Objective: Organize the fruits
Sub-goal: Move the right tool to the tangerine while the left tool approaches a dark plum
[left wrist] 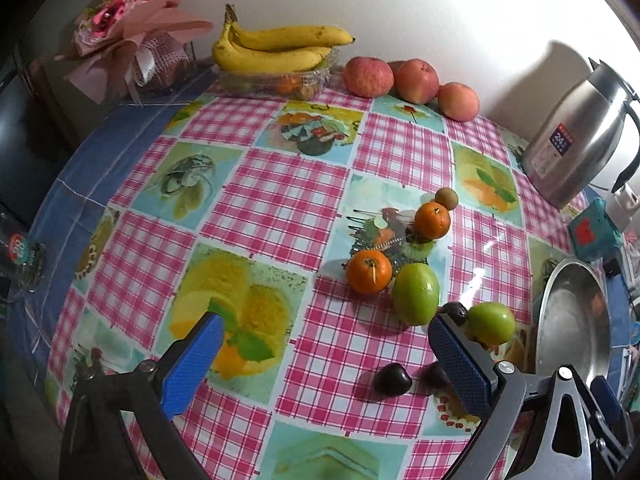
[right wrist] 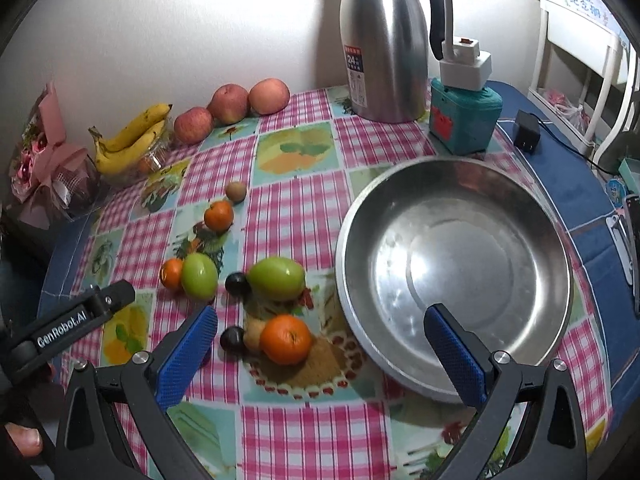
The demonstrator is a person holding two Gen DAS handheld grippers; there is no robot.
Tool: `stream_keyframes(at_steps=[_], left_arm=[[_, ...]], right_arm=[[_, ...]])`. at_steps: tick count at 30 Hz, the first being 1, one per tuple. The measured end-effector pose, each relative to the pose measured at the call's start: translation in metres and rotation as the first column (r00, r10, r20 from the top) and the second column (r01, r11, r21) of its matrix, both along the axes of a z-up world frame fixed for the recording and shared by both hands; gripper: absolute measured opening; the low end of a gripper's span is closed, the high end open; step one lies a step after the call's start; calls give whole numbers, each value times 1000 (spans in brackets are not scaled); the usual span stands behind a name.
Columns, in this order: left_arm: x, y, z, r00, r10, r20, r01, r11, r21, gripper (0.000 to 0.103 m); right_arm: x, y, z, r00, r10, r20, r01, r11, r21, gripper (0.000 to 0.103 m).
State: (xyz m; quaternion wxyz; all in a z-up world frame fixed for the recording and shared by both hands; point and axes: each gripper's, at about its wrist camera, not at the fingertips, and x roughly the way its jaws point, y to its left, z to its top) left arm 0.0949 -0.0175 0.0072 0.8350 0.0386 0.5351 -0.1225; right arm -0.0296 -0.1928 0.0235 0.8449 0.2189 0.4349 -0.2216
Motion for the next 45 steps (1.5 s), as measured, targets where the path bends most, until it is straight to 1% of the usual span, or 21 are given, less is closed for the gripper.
stream_keyframes(at_steps=[1,3,6,10,13,16,19,22,24,26,27,28,29,31,32,34,36,38,41,42,45], left_arm=[[0,-1,-1,1000,-13,-11,13,1000,-7,103],[-1,-2,-1,999,-38,0,38,999,-16,103],[-3,-4,-2,998,-59,5,59,998,12,103],[0,4,-5,998,-41,-41,39,999,-38,103],[1,8,-5,999,-21,-50,19,999,-40,103],[0,7,-7,998,-29,-58,26,998,-52,103],[-4,1,-11,997,-55,-58,54,998,-16,103],[-5,-3,-16,995,-73,-75,73,997,-8,103],[-6,-5,-20,993,-83,-88,82,997,-11,102],[-8,-8,-23,991,-95,-93,95,995,-3,102],[-8,-10,-25,990,-102,-96,102,995,2,101],[-9,-12,-26,989,-109,-99,110,994,5,101],[-10,-14,-28,988,-117,-105,118,993,4,99],[-12,-17,-31,984,-133,-119,133,991,-2,97],[-13,-19,-34,981,-141,-130,141,990,-6,96],[-15,-23,-39,977,-153,-149,153,988,-12,94],[-16,-25,-46,972,-160,-174,159,987,-19,90],[-17,-26,-50,968,-167,-186,165,986,-22,88],[-19,-30,-52,964,-183,-191,180,983,-31,82],[-19,-31,-53,963,-187,-192,184,982,-33,77],[-18,-33,-58,960,-185,-211,181,983,-37,73]], right_arm=[[2,-1,0,1000,0,-1,0,1000,1,103],[7,-2,-2,1000,6,-1,-6,1000,13,103],[12,-2,-7,1000,14,-17,-14,1000,13,103],[13,2,-9,999,48,-19,-48,999,-3,103],[9,2,1,998,58,34,-57,998,-38,103],[4,-1,10,995,56,88,-54,998,-23,103],[2,-2,15,995,24,95,-21,999,-38,103],[0,-4,17,996,6,88,-2,999,-51,103],[0,-8,14,997,-10,73,12,1000,-25,103],[-2,-13,10,997,-15,80,13,999,36,101],[-2,-15,7,996,-24,82,19,998,63,100],[-2,-16,6,997,-26,73,21,997,72,94],[-2,-15,4,998,-19,62,14,997,76,89],[1,-12,-2,999,3,42,-7,997,83,84],[3,-11,-5,999,13,32,-16,995,93,80],[6,-8,-13,999,31,14,-32,992,122,74],[9,-6,-21,999,45,-7,-43,989,139,68],[12,-3,-27,998,59,-22,-55,987,153,59],[15,-1,-35,997,70,-35,-62,981,186,54],[16,0,-38,996,74,-40,-65,979,194,52],[21,2,-43,995,83,-49,-71,974,215,48]])
